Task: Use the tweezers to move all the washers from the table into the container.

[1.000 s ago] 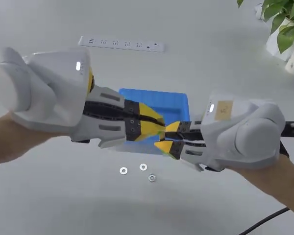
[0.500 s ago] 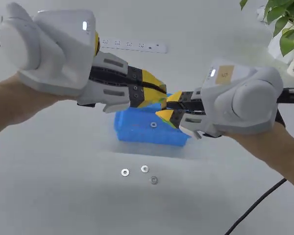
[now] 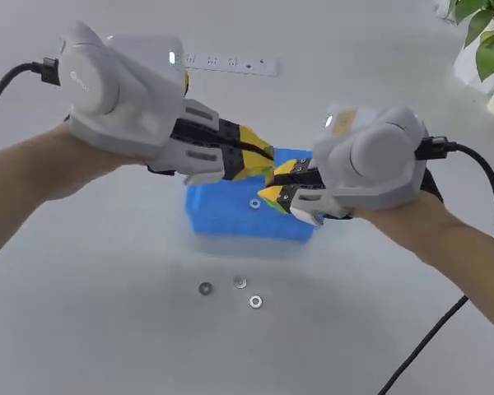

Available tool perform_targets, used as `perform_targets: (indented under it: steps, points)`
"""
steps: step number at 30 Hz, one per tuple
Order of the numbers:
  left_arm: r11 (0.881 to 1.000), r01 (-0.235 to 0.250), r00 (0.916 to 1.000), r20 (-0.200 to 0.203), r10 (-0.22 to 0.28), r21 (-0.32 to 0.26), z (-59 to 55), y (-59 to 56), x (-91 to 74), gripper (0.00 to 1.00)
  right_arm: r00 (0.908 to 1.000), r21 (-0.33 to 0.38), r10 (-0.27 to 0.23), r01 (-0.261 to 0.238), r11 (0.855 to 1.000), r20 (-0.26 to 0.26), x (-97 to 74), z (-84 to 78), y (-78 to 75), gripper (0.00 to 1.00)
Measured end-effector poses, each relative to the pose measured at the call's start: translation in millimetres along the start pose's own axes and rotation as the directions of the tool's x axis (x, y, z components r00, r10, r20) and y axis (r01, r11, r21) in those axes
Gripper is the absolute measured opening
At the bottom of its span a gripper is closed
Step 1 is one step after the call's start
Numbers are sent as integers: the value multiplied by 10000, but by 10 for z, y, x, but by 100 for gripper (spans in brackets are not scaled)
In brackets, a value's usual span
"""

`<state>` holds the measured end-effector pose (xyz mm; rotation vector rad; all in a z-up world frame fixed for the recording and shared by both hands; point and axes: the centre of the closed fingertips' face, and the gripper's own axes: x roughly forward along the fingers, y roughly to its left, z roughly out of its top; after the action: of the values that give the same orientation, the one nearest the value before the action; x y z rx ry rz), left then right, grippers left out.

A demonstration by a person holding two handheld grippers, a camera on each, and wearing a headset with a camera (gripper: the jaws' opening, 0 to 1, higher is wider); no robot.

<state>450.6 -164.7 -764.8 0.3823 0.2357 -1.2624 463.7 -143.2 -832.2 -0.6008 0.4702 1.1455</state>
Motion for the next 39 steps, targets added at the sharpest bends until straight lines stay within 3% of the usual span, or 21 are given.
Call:
perform_targets:
  steps: [4, 8, 21, 27, 33, 39]
  points:
    - [9998, -15, 10000, -67, 13, -214, -66, -19, 20, 5, 9999, 178, 57, -55, 9998, -101, 29, -78, 24, 11]
    - [9991, -100, 9999, 21, 101, -404, -62, -3, 16, 5, 9999, 458, 86, -88, 9989, 55, 29, -62, 21, 11]
    - [9998, -83, 9997, -226, 79, -188, -81, -42, 2, 5, 9999, 789, -26, 16, 9969, 137, 8, -24, 2, 16]
    - [9998, -198, 9997, -155, 196, -88, -11, -41, -37, 5, 9995, 777, -132, 109, 9969, 288, -36, 41, -2, 14]
    - [9995, -256, 9997, -6, 256, 205, 149, -69, -143, 5, 9978, 801, -83, 29, 9968, 664, -135, 205, 12, 14]
    - [9975, -309, 9995, 78, 304, 632, 324, -159, -261, 5, 9966, 78, -37, 30, 10000, 825, -261, 336, 103, 13]
